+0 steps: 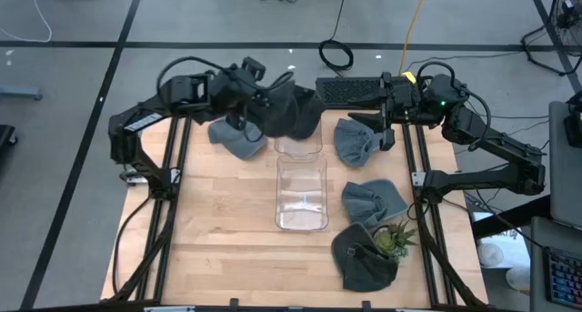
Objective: Pick & Place hat
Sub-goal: Put the top black cap into the top transparent bin, then put the black cap into the top transparent bin
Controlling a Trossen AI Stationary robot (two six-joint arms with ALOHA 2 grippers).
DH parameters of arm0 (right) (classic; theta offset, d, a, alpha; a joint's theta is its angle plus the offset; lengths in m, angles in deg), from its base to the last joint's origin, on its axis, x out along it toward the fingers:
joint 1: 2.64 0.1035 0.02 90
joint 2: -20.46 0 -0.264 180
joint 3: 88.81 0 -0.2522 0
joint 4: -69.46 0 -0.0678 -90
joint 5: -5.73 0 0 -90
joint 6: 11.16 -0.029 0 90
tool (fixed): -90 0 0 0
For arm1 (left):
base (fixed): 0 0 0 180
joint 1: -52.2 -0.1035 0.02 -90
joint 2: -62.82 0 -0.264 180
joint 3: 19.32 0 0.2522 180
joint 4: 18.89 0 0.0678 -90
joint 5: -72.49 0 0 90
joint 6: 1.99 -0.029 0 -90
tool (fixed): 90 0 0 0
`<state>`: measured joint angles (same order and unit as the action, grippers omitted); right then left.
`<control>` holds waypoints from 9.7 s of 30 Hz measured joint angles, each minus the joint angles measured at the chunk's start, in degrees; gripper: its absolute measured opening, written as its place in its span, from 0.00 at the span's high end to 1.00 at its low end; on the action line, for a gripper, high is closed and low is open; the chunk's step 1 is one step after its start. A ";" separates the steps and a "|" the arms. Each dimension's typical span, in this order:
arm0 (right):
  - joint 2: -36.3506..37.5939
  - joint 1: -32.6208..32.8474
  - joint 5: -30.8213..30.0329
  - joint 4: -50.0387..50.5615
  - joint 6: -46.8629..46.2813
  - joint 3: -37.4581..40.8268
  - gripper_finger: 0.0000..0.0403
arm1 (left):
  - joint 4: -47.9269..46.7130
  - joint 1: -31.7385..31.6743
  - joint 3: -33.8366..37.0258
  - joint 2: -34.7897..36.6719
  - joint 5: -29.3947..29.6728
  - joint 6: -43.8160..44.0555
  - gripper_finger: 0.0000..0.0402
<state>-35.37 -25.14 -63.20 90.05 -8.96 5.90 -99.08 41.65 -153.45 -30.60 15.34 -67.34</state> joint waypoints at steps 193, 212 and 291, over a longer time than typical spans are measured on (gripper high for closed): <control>-4.78 22.65 -30.53 4.03 -30.42 -19.49 0.22 | 45.18 -1.47 35.76 29.38 -47.89 84.60 0.10; -20.01 39.50 -54.55 35.34 -42.17 -48.24 0.22 | 45.17 0.56 35.76 29.37 -47.97 85.41 0.10; -24.30 57.40 -20.59 38.06 -111.37 12.57 0.22 | 45.17 0.53 35.76 29.38 -53.95 83.05 0.10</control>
<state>-59.67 32.26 -83.79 128.11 -120.34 18.47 -53.91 42.18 -117.70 -1.22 -38.62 15.70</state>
